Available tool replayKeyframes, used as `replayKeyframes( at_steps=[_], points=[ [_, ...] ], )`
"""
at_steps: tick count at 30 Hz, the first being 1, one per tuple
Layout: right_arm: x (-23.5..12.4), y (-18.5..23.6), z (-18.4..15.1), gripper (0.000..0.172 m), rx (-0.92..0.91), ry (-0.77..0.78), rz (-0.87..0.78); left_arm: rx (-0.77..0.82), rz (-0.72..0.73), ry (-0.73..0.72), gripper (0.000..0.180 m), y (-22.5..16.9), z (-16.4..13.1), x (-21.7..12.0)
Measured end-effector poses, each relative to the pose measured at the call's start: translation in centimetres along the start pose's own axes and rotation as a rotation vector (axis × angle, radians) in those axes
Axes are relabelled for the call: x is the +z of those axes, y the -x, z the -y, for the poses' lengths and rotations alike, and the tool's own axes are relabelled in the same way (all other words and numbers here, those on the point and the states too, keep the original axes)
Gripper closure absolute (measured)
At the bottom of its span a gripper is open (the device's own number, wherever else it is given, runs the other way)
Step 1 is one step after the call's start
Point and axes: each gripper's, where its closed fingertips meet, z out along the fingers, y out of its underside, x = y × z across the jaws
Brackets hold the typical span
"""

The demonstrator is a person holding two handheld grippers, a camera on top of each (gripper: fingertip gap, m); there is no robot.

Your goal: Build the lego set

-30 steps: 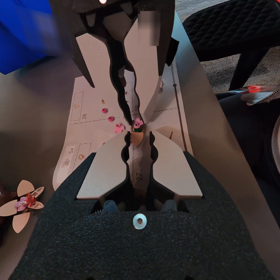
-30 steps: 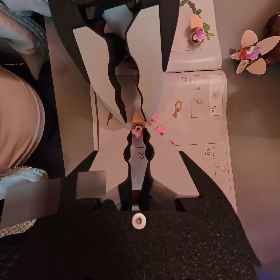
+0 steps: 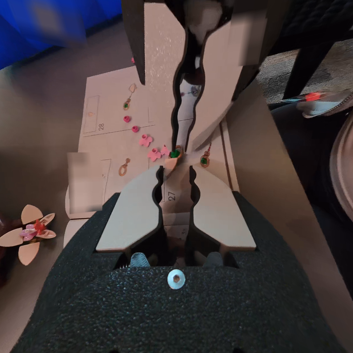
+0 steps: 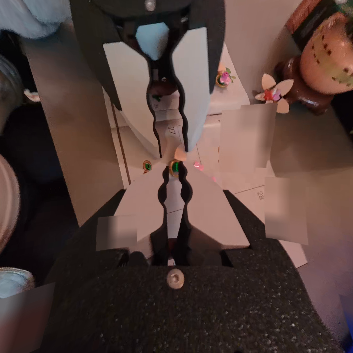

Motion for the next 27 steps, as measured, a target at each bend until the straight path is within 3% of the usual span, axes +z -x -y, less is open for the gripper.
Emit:
replayKeyframes(
  at_steps=[8, 15, 20, 27],
  points=[
    [-0.1, 1.2, -1.1, 0.167, -0.117, 0.012, 0.050, -0.002, -0.047, 0.017, 0.154, -1.6, 0.6, 0.4],
    [-0.9, 1.0, -1.7, 0.166, -0.144, -0.001, 0.089, 0.027, 0.058, 0.015, 0.152, -1.0, 1.3, 1.1],
    [-1.6, -0.5, -2.1, 0.166, 0.050, 0.013, 0.207, -0.015, 0.033, -0.017, 0.155, -1.3, 1.0, 0.8],
    [-0.9, 0.6, -2.6, 0.165, 0.114, 0.028, 0.309, -0.043, -0.021, -0.023, 0.155, -1.7, 0.9, 0.8]
  ],
)
